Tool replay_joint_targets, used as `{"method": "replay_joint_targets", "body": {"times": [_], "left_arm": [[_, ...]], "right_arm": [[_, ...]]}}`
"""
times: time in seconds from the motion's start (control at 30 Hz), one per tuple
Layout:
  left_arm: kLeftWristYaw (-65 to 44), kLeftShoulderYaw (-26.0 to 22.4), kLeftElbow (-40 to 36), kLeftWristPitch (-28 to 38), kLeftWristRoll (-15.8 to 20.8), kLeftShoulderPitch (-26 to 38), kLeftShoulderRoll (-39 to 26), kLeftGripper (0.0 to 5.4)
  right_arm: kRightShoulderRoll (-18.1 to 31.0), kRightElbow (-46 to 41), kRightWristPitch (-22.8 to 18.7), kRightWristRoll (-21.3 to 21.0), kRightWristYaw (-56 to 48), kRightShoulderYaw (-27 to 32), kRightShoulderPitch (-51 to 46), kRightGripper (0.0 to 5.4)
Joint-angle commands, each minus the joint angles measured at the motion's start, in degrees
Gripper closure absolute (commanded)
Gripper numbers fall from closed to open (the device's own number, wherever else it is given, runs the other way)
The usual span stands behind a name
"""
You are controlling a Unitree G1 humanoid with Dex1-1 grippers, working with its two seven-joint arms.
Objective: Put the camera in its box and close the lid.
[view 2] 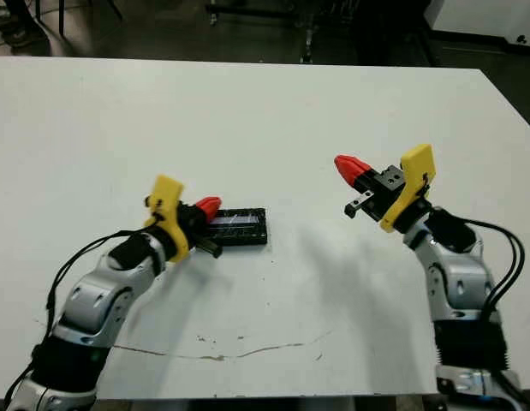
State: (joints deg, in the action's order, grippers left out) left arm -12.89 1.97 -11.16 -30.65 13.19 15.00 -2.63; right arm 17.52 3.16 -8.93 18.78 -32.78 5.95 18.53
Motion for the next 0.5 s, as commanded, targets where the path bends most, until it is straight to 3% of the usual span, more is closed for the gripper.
{"method": "replay_joint_targets", "body": {"times": [0.03,0.2,0.5], "left_arm": [[2.2,-5.1,-5.4,2.4,2.7,1.0,0.6,5.39],[5.2,-11.3,-8.3,7.3,4.7,0.5,0.4,5.39],[11.7,-16.8,-0.1,27.9,-1.1,-1.9,0.9,5.39]], "right_arm": [[-2.0,-3.4,0.3,-1.7,6.5,1.4,-1.4,5.4],[-5.1,-6.7,-1.5,-3.8,15.9,2.0,-1.5,5.4],[-9.4,-8.2,-1.7,-10.0,27.2,0.1,-0.8,5.4]]}}
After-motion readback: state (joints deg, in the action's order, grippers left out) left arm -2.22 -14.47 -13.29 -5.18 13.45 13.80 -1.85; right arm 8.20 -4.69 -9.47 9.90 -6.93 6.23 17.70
